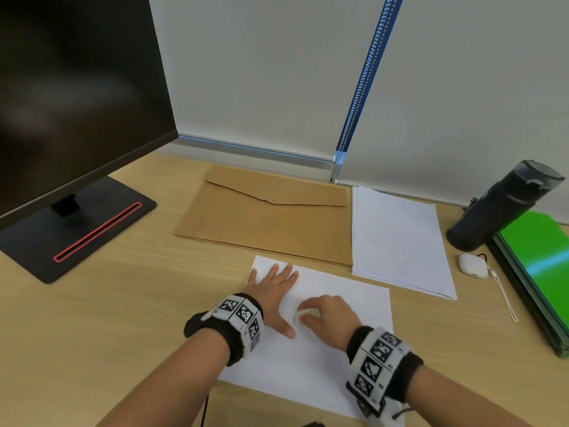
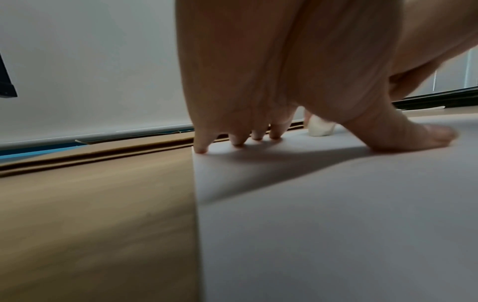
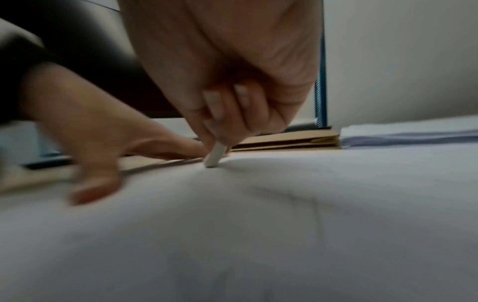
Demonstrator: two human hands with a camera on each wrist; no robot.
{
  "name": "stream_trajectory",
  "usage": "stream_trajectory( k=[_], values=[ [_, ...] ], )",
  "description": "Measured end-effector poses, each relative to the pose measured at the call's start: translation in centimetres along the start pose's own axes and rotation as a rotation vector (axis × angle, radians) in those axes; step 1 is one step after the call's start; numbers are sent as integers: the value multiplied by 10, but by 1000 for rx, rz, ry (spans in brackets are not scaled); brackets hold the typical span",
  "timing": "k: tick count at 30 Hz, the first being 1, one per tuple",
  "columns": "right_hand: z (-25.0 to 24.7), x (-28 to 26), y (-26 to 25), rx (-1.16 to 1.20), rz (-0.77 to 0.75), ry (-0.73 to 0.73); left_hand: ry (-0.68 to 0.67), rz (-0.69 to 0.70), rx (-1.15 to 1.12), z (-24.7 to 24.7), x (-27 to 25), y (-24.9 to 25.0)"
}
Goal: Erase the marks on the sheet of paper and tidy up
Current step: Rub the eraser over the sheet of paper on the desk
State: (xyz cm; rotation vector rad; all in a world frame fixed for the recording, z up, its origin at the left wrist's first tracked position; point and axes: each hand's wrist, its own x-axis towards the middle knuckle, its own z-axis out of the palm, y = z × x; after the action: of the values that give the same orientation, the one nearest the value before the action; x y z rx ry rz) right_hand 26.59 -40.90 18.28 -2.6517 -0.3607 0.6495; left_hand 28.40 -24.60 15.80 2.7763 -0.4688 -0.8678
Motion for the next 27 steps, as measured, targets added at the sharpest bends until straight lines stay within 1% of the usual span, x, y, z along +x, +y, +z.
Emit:
stream_trajectory(
  k=[3,5,7,9,11,14,15,16,19,21,22,24,27],
  values=[
    [-12,19,-1,14,75,138,1,-4,1,-1,-1,0],
    [-7,12,-3,6,50,131,3,-7,-3,-1,-2,0],
    [5,-6,-3,-2,-11,60,4,-2,-9,-1,-3,0],
    [8,-12,3,26,-15,7,1,0,-5,0,-3,0],
    [1,-1,3,55,23,35,-2,0,3,-1,-3,0],
    [-2,14,-2,88,77,150,-2,-2,8,-1,-3,0],
    [1,13,-4,91,84,164,-2,-3,8,-1,-3,0],
    [4,7,-5,88,80,156,-3,-3,8,-1,-3,0],
    [14,-14,-2,102,61,56,-2,-2,6,0,-2,-1],
    [11,-12,2,109,55,11,-5,-1,5,1,-2,-1],
    [7,-6,2,124,63,15,-4,-3,6,0,-2,-1],
    [-1,14,2,170,101,77,3,-8,4,0,-3,0],
    [-8,42,-3,255,161,219,16,-27,0,-1,-5,1]
  ],
)
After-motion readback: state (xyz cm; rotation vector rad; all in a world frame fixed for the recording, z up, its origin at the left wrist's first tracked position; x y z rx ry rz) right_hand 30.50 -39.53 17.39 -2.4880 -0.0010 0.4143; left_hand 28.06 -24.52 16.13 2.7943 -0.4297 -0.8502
